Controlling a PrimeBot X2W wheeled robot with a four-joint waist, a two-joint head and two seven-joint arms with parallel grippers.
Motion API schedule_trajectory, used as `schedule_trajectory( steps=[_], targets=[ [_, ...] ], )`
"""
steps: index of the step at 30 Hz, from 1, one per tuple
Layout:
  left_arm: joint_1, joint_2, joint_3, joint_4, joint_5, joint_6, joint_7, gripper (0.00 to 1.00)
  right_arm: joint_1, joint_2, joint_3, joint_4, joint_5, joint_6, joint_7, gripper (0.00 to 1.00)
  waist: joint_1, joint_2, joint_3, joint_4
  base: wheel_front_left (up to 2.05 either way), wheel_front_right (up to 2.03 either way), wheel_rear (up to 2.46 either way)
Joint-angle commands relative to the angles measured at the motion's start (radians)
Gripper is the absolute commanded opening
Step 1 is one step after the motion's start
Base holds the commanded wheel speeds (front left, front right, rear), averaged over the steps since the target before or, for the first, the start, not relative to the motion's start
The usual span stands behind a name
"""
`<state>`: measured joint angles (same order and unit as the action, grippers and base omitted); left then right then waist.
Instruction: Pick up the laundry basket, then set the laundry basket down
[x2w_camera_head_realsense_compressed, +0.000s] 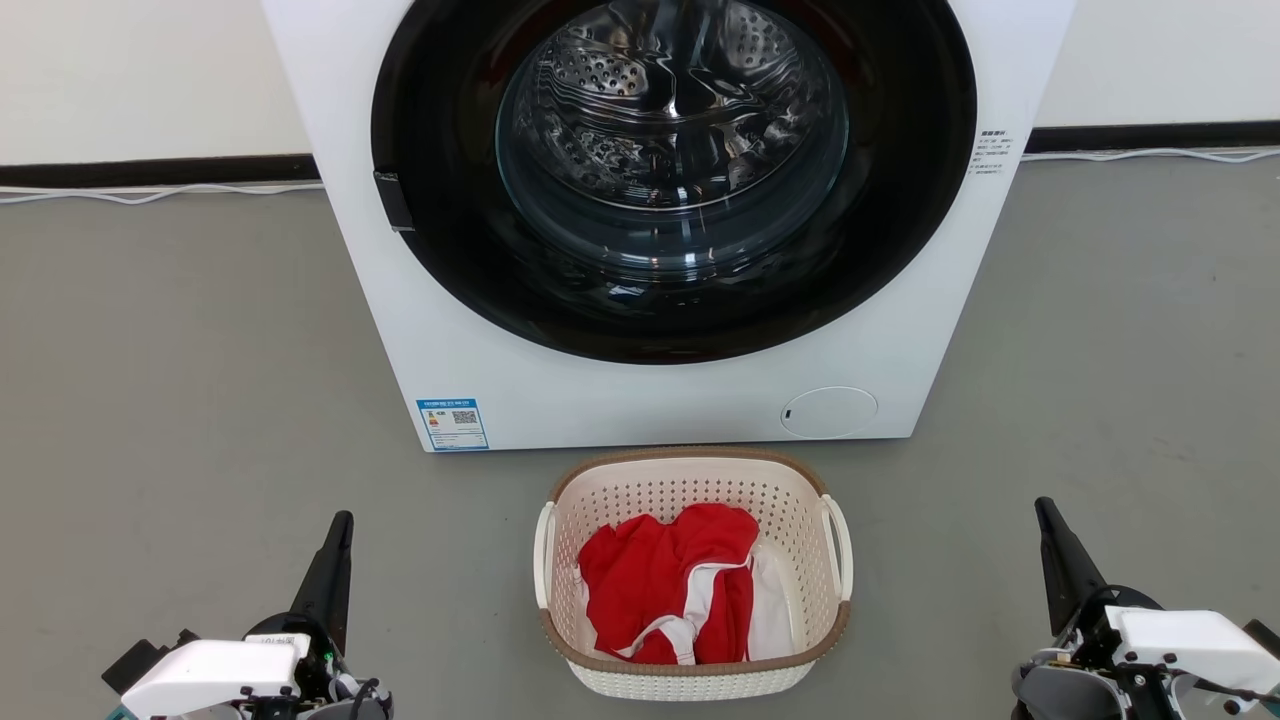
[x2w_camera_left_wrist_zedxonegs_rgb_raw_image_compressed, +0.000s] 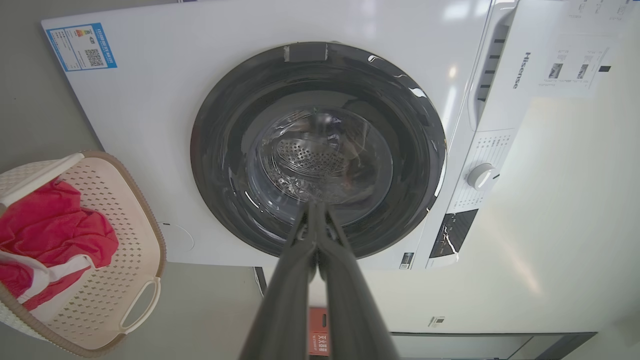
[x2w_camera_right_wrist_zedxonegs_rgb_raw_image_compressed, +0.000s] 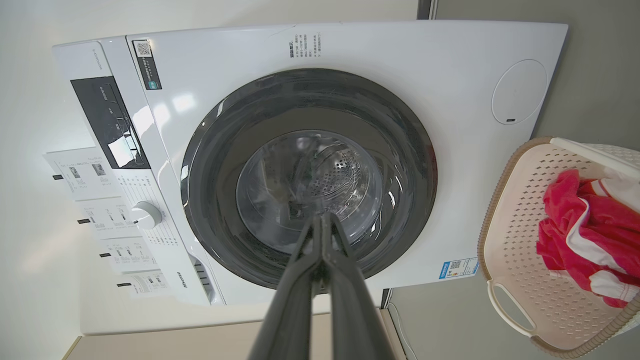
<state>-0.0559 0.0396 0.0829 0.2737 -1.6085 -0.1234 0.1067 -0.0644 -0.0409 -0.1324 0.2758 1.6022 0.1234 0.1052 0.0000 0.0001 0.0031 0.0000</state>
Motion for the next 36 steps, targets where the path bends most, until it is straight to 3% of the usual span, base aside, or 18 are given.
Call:
schedule_trajectory(
  steps=[1,36],
  targets=[
    [-0.052,0.011,0.03,-0.029,0.0,-0.007,0.006,0.0,-0.044,-0.009,0.019,-0.031,0.007,0.007,0.008,0.0,0.0,-0.0001,0.0,0.0,0.0,0.0,0.0],
    [-0.052,0.011,0.03,-0.029,0.0,-0.007,0.006,0.0,-0.044,-0.009,0.019,-0.031,0.007,0.007,0.008,0.0,0.0,-0.0001,0.0,0.0,0.0,0.0,0.0]
  ],
)
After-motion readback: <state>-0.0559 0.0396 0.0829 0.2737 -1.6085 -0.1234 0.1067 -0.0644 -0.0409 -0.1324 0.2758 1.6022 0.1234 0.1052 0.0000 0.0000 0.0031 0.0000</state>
